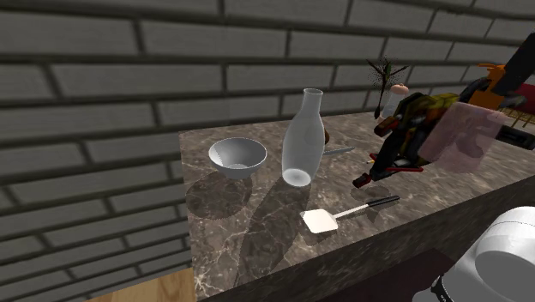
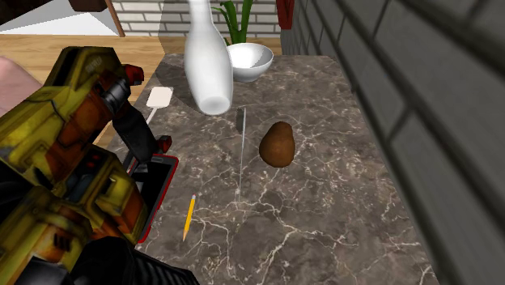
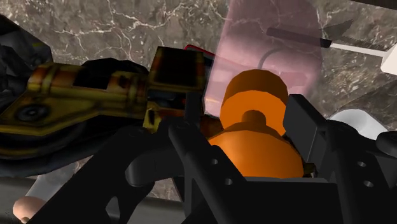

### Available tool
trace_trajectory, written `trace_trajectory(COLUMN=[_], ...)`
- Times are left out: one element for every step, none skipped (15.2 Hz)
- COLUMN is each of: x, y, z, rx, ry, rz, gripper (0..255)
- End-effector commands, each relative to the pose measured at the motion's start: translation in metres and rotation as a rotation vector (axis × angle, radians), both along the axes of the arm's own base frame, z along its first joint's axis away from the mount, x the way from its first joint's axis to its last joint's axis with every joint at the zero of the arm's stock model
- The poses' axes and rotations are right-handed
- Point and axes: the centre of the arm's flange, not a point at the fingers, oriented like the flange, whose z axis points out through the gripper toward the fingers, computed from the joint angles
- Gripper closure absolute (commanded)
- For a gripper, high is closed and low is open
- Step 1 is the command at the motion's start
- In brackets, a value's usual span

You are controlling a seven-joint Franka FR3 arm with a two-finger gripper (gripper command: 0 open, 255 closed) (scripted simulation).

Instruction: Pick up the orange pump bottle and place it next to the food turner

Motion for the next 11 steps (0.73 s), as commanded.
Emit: trace_trajectory(x=[0.000,0.000,0.000,0.000,0.000,0.000,0.000,0.000,0.000,0.000,0.000], y=[0.000,0.000,0.000,0.000,0.000,0.000,0.000,0.000,0.000,0.000,0.000], z=[-0.010,-0.016,-0.021,-0.026,-0.032,-0.037,-0.042,-0.047,-0.053,-0.058,-0.063], rx=[0.000,0.000,0.000,0.000,0.000,0.000,0.000,0.000,0.000,0.000,0.000], ry=[0.000,0.000,0.000,0.000,0.000,0.000,0.000,0.000,0.000,0.000,0.000], rz=[0.000,0.000,0.000,0.000,0.000,0.000,0.000,0.000,0.000,0.000,0.000], gripper=[255,255,255,255,255,255,255,255,255,255,255])
